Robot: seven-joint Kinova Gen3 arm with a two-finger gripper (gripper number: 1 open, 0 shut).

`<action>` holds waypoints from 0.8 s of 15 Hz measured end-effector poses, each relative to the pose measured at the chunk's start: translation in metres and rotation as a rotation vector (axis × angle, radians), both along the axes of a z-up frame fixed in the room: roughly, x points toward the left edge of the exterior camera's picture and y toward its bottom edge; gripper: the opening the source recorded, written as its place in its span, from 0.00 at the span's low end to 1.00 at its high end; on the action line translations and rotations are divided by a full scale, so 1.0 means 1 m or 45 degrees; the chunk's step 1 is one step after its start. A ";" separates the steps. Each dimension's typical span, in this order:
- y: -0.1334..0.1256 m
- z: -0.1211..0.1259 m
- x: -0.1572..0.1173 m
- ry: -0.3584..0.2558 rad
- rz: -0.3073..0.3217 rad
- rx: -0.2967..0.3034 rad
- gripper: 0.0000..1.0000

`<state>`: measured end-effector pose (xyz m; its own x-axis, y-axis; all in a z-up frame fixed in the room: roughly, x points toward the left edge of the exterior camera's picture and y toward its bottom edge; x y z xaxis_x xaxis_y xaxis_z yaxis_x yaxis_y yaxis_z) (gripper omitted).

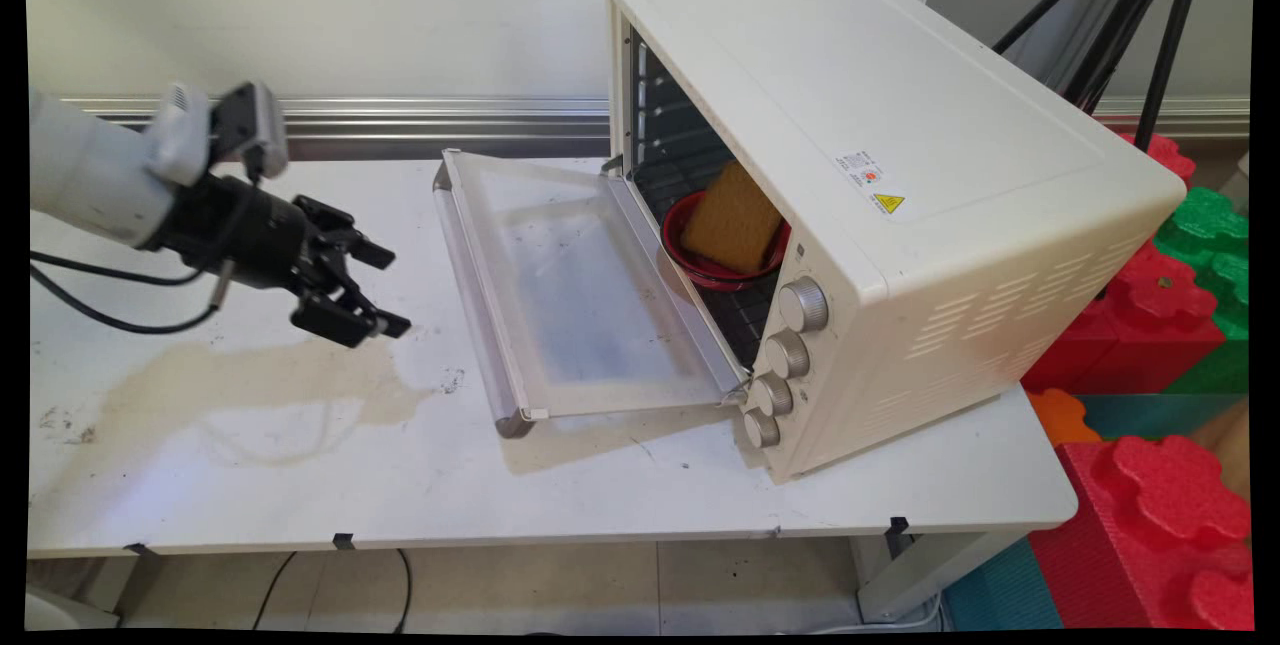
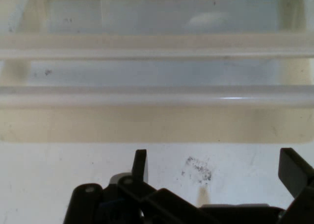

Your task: Close the oven

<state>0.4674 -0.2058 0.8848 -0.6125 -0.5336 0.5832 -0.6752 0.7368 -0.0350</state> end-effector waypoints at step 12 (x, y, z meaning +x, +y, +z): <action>-0.027 -0.056 -0.033 -0.058 -0.001 0.032 0.00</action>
<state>0.4339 -0.2332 0.8284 -0.6383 -0.5472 0.5415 -0.6729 0.7382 -0.0473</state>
